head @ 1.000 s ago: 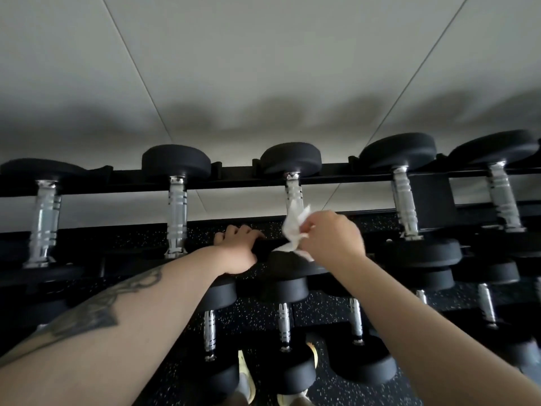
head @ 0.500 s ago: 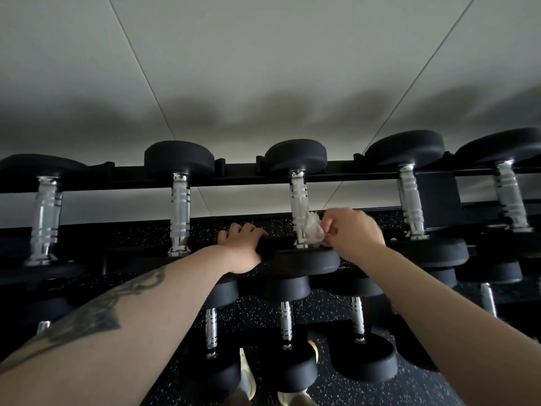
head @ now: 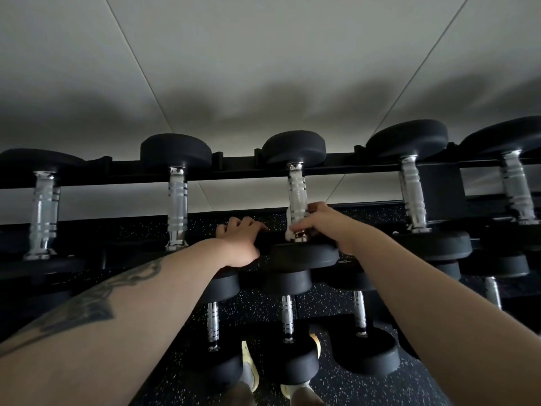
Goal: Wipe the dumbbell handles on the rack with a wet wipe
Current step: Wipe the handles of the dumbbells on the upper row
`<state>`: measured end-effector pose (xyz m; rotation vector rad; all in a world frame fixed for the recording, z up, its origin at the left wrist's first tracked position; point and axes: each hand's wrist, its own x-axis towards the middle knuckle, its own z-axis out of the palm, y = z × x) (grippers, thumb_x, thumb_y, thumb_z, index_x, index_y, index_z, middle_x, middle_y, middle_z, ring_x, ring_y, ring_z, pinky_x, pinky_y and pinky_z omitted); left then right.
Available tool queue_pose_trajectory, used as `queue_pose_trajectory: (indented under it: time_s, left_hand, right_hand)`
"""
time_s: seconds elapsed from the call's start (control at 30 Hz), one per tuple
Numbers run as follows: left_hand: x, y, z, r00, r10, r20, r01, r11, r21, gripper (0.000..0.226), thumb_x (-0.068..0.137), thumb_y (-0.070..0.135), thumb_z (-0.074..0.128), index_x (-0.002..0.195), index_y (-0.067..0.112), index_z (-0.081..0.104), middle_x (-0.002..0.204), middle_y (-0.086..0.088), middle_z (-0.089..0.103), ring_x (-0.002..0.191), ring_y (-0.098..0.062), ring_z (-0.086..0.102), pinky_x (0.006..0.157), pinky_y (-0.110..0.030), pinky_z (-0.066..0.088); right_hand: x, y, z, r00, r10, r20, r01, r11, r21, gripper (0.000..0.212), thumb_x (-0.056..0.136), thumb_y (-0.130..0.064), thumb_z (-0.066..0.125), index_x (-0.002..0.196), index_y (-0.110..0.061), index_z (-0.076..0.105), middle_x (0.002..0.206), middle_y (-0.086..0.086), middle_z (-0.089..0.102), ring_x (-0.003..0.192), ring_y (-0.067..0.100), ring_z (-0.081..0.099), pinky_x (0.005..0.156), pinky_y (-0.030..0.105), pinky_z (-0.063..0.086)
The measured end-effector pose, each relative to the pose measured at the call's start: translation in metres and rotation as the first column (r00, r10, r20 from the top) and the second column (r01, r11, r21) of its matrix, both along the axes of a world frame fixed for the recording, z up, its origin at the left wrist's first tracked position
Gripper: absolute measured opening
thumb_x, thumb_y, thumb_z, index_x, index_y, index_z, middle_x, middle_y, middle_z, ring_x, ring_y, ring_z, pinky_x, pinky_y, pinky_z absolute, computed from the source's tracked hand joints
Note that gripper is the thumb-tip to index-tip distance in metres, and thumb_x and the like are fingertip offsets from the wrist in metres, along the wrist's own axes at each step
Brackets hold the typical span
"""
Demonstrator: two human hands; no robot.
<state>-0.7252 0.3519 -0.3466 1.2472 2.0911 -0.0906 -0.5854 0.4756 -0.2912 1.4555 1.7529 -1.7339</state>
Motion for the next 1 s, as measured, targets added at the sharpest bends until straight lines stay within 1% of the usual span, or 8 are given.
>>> queue_pose_trajectory:
  time_s: [0.13, 0.23, 0.33, 0.43, 0.6, 0.77, 0.9, 1.0]
  left_hand:
    - [0.000, 0.000, 0.000, 1.000, 0.001, -0.001, -0.001, 1.000, 0.009, 0.058, 0.086, 0.020, 0.056, 0.138, 0.038, 0.036, 0.142, 0.004, 0.033, 0.131, -0.024, 0.025, 0.103, -0.038, 0.020]
    - [0.000, -0.001, -0.001, 1.000, -0.004, 0.002, 0.004, 1.000, 0.013, 0.058, 0.086, 0.019, 0.054, 0.138, 0.038, 0.036, 0.141, 0.004, 0.033, 0.130, -0.023, 0.024, 0.103, -0.038, 0.019]
    - [-0.001, -0.001, 0.000, 1.000, -0.005, 0.013, 0.004, 1.000, 0.011, 0.059, 0.086, 0.019, 0.054, 0.138, 0.037, 0.035, 0.142, 0.003, 0.032, 0.131, -0.024, 0.023, 0.104, -0.039, 0.019]
    - [-0.001, -0.001, 0.000, 1.000, -0.002, 0.024, 0.002, 1.000, 0.009, 0.059, 0.085, 0.018, 0.054, 0.138, 0.037, 0.035, 0.141, 0.004, 0.032, 0.131, -0.024, 0.022, 0.104, -0.038, 0.018]
    - [-0.002, -0.001, 0.001, 0.998, 0.002, 0.057, -0.003, 1.000, 0.021, 0.057, 0.085, 0.016, 0.053, 0.135, 0.039, 0.037, 0.140, 0.004, 0.033, 0.129, -0.024, 0.022, 0.102, -0.037, 0.017]
    - [-0.001, 0.000, 0.000, 0.999, 0.008, 0.040, -0.009, 1.000, 0.011, 0.059, 0.085, 0.017, 0.054, 0.137, 0.039, 0.036, 0.140, 0.005, 0.033, 0.129, -0.023, 0.023, 0.101, -0.037, 0.018]
    - [0.000, 0.001, 0.004, 1.000, 0.002, 0.016, -0.002, 1.000, -0.008, 0.058, 0.085, 0.020, 0.054, 0.137, 0.039, 0.036, 0.141, 0.004, 0.033, 0.130, -0.023, 0.024, 0.101, -0.038, 0.019]
    - [0.001, 0.001, 0.006, 1.000, -0.004, 0.000, 0.004, 1.000, -0.024, 0.056, 0.087, 0.025, 0.055, 0.138, 0.034, 0.036, 0.145, 0.002, 0.031, 0.131, -0.025, 0.024, 0.103, -0.039, 0.020]
  right_hand:
    - [0.017, 0.003, 0.000, 0.999, -0.006, -0.034, 0.003, 0.998, -0.070, 0.053, 0.070, -0.016, 0.076, 0.116, -0.019, 0.051, 0.115, 0.014, 0.061, 0.109, 0.028, 0.059, 0.101, 0.048, 0.044]
    - [0.018, 0.006, -0.001, 0.999, -0.016, -0.045, 0.013, 0.998, -0.065, 0.057, 0.076, -0.011, 0.070, 0.129, -0.012, 0.049, 0.120, 0.016, 0.060, 0.110, 0.029, 0.058, 0.097, 0.041, 0.044]
    - [-0.001, 0.000, 0.002, 1.000, 0.028, 0.008, -0.028, 0.999, 0.023, 0.047, 0.084, -0.001, 0.060, 0.130, -0.005, 0.048, 0.122, 0.019, 0.058, 0.112, 0.032, 0.056, 0.093, 0.035, 0.043]
    - [-0.001, -0.014, -0.003, 0.993, 0.105, 0.052, -0.114, 0.973, 0.200, 0.040, 0.082, -0.019, 0.066, 0.120, -0.014, 0.055, 0.110, 0.008, 0.064, 0.102, 0.026, 0.060, 0.093, 0.038, 0.047]
    - [0.032, -0.035, 0.020, 0.994, 0.050, 0.100, -0.104, 0.744, 0.660, 0.019, 0.087, -0.033, 0.062, 0.105, -0.032, 0.070, 0.099, -0.009, 0.071, 0.088, 0.011, 0.065, 0.071, 0.024, 0.050]
    - [0.025, -0.038, 0.027, 0.994, 0.103, 0.025, -0.095, 0.762, 0.641, 0.013, 0.083, -0.031, 0.068, 0.094, -0.038, 0.074, 0.095, -0.013, 0.072, 0.091, 0.010, 0.065, 0.079, 0.029, 0.053]
    - [-0.009, -0.039, 0.031, 0.853, 0.379, 0.359, -0.516, 0.509, 0.689, 0.019, 0.089, -0.026, 0.059, 0.103, -0.033, 0.070, 0.098, -0.004, 0.069, 0.094, 0.020, 0.062, 0.074, 0.028, 0.046]
    - [-0.037, -0.052, 0.034, 0.685, 0.457, 0.568, -0.717, 0.283, 0.637, 0.021, 0.090, -0.010, 0.053, 0.109, -0.012, 0.062, 0.102, 0.006, 0.064, 0.093, 0.024, 0.061, 0.065, 0.029, 0.040]
